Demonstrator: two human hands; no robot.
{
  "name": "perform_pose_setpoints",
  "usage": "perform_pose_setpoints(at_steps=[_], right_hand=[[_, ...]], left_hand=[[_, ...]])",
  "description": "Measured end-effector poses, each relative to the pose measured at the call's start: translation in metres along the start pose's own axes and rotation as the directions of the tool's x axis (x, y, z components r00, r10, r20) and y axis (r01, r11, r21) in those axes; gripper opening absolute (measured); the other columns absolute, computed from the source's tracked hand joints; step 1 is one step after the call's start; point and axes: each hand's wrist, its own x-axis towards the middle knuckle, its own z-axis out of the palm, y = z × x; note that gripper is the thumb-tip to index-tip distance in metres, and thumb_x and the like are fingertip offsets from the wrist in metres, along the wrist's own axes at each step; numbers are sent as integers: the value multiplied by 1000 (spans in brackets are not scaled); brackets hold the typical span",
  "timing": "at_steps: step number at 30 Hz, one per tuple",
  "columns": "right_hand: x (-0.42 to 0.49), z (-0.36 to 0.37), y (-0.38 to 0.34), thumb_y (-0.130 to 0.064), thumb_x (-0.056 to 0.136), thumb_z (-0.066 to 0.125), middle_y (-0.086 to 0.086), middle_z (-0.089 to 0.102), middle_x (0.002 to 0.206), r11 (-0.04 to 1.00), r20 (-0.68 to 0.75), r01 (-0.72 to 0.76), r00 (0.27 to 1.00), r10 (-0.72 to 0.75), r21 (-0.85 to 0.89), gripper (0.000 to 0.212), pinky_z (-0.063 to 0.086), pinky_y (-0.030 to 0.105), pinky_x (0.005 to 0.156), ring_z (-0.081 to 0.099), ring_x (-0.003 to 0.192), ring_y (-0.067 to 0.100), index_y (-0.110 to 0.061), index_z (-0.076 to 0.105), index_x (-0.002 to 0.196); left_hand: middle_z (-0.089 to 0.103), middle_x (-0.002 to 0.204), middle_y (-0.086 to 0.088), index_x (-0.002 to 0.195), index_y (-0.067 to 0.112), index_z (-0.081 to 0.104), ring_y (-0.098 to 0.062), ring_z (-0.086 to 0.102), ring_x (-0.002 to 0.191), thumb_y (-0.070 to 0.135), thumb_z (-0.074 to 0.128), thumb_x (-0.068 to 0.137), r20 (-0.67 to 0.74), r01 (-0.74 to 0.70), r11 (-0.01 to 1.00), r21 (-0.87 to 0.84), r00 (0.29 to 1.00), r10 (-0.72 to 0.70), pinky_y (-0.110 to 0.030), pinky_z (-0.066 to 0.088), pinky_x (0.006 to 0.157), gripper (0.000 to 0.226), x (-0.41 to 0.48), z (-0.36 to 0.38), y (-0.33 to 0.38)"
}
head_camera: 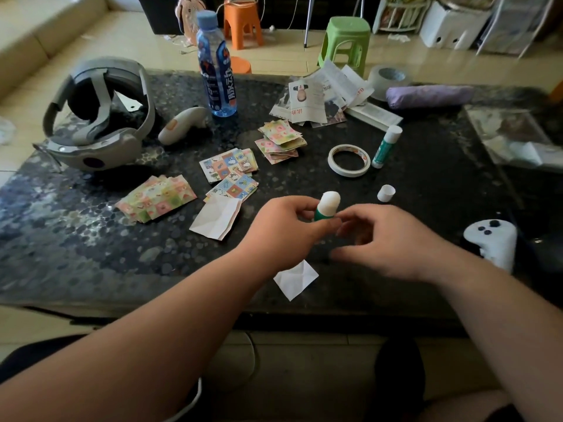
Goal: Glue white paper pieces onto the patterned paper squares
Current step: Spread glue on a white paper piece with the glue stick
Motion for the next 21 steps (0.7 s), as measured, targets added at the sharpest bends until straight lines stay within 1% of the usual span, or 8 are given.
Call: perform_pose_setpoints(at_steps=[2, 4, 7, 9, 11, 13, 18, 21], right_hand=[[1, 10, -2, -34, 77, 86, -16, 74, 90, 992, -93, 34, 995, -23, 124, 33, 50, 13, 68, 67, 82, -7, -37, 69, 104], [3, 14, 1, -27, 79, 84, -16, 74, 82, 978, -192, 31, 981, 9, 208, 23, 50, 14, 64, 69, 77, -2, -32, 72, 98], [8, 10, 6, -27, 82, 81, -8, 73, 75, 986, -274, -14, 960, 61, 169, 12, 55, 26, 64, 70, 69, 5, -27, 72, 91], [10, 1, 13, -31, 85, 80, -7, 73, 71, 983, -295, -66, 948, 115, 170, 12, 56, 27, 62, 71, 60, 5, -26, 69, 87], [13, -9, 22, -30, 87, 80, -7, 74, 77, 974, -297, -129, 938, 181, 186, 15, 58, 26, 64, 72, 60, 4, -29, 66, 88], [17, -16, 33, -28, 87, 80, -6, 74, 83, 962, -304, -172, 924, 232, 213, 15, 60, 29, 69, 74, 64, 4, -29, 66, 92], [25, -19, 45, -26, 88, 80, -4, 76, 80, 938, -294, -226, 907, 301, 263, 13, 61, 33, 77, 75, 70, 7, -28, 67, 88], [30, -17, 50, -25, 87, 81, -3, 77, 80, 933, -283, -250, 904, 321, 258, 13, 62, 38, 82, 76, 70, 8, -27, 68, 88]], left_hand=[[75, 90, -6, 98, 36, 78, -23, 72, 86, 36, 78, 87, 44, 11, 996, -86, 999, -7, -51, 58, 86, 11, 0, 6, 5], [76, 90, -3, 100, 37, 78, -24, 73, 89, 37, 74, 91, 94, 0, 993, -122, 996, 11, -55, 57, 89, 10, 1, 11, 6], [77, 95, -1, 105, 37, 78, -21, 73, 93, 51, 68, 89, 234, 18, 992, -125, 972, 12, -52, 55, 97, 24, 2, 8, 10], [77, 97, -1, 106, 35, 79, -17, 72, 92, 56, 67, 88, 261, 53, 992, -117, 965, -20, -47, 57, 97, 30, 5, -3, 10], [76, 101, 12, 113, 32, 77, -7, 70, 91, 49, 67, 93, 183, 0, 991, 134, 983, -24, -33, 56, 92, 28, 11, -17, 2], [73, 108, 16, 116, 28, 75, 1, 64, 87, 39, 67, 95, 103, -39, 901, 433, 995, -6, -21, 48, 84, 25, 15, -27, -7], [71, 107, 14, 114, 28, 74, -1, 61, 87, 32, 70, 93, 123, -49, 836, 546, 992, -22, -20, 48, 82, 21, 19, -26, -24], [62, 122, 6, 127, 26, 65, -9, 56, 97, 40, 71, 90, 96, 1, 771, 636, 992, -80, -25, 45, 82, 40, 23, -23, -31]])
